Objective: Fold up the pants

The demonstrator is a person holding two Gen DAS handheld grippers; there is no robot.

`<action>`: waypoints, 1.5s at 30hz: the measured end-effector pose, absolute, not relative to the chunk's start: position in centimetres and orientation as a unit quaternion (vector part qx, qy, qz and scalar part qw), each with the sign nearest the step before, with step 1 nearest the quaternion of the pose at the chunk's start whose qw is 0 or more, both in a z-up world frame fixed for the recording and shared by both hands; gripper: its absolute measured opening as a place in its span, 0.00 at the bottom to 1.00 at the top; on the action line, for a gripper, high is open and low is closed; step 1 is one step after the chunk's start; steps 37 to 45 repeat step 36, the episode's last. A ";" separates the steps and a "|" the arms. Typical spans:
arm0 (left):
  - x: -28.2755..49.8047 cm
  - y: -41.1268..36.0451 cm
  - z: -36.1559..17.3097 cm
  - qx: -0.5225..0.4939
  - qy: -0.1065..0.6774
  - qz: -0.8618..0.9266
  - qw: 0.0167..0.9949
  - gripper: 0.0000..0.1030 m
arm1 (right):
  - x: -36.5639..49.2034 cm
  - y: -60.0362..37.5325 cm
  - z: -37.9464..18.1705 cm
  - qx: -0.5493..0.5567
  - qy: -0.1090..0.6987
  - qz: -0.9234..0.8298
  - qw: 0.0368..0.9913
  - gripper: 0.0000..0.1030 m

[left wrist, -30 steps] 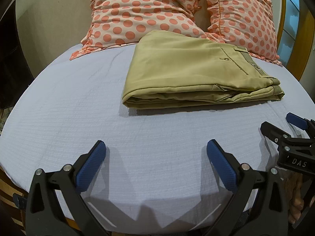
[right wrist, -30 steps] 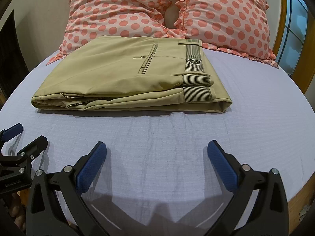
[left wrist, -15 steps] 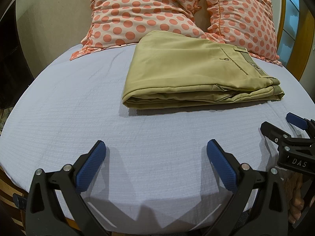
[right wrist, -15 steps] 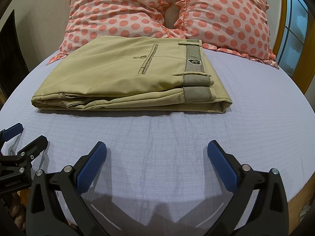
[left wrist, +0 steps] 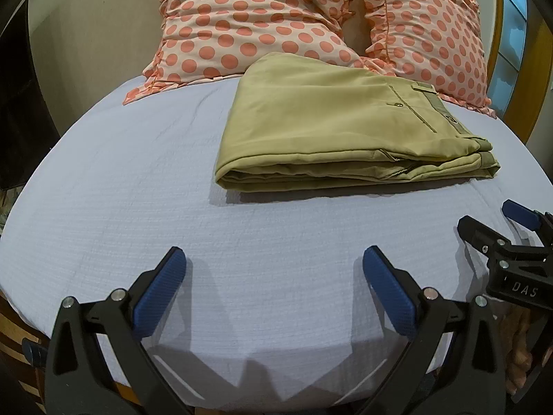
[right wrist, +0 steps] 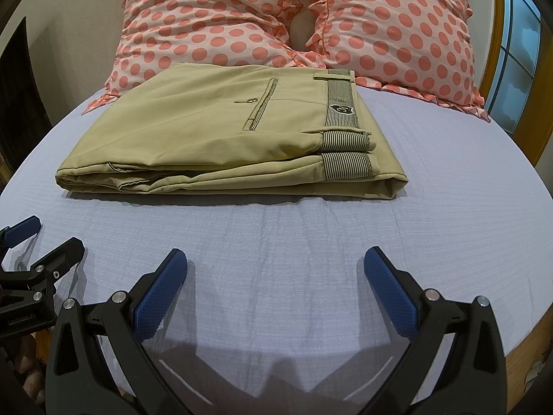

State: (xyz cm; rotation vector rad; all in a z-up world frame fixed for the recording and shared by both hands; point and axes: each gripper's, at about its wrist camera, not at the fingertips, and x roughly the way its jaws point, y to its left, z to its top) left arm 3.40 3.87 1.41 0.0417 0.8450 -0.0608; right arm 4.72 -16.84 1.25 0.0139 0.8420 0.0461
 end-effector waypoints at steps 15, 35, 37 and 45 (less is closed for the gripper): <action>3.8 3.7 1.5 0.019 0.420 -0.026 0.907 0.98 | 4.7 -16.8 1.3 0.007 0.409 0.022 0.912 0.99; 3.7 3.5 1.2 0.022 0.420 -0.027 0.907 0.98 | 4.7 -16.8 1.2 0.007 0.408 0.022 0.913 0.99; 3.7 3.6 1.2 0.022 0.418 -0.027 0.908 0.98 | 4.7 -16.8 1.2 0.007 0.408 0.022 0.913 0.99; 3.7 3.6 1.2 0.022 0.418 -0.027 0.908 0.98 | 4.7 -16.8 1.2 0.007 0.408 0.022 0.913 0.99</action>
